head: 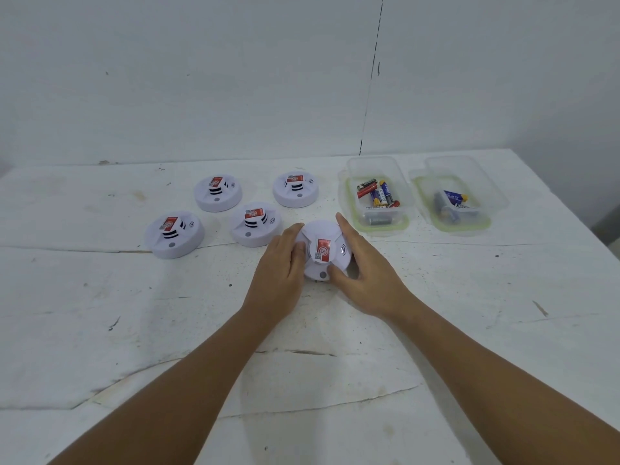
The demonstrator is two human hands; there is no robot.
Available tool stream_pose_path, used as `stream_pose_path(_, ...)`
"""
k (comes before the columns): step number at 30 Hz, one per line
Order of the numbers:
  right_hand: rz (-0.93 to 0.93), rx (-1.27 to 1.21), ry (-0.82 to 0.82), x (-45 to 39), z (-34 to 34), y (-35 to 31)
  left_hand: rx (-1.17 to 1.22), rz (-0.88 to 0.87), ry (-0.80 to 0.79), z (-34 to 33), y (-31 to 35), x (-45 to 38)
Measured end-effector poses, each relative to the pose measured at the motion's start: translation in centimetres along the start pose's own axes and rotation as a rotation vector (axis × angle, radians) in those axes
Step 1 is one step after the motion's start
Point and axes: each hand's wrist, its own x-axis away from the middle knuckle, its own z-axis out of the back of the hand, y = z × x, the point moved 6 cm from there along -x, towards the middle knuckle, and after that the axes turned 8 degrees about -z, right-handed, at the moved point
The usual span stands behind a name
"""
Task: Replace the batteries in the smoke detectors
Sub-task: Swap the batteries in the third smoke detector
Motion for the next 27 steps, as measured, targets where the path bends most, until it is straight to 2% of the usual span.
stream_pose_path(27,-0.012,-0.028,-0.005,0.10,0.09,-0.20,0.012,-0.009,0.001,0.11,0.11,-0.02)
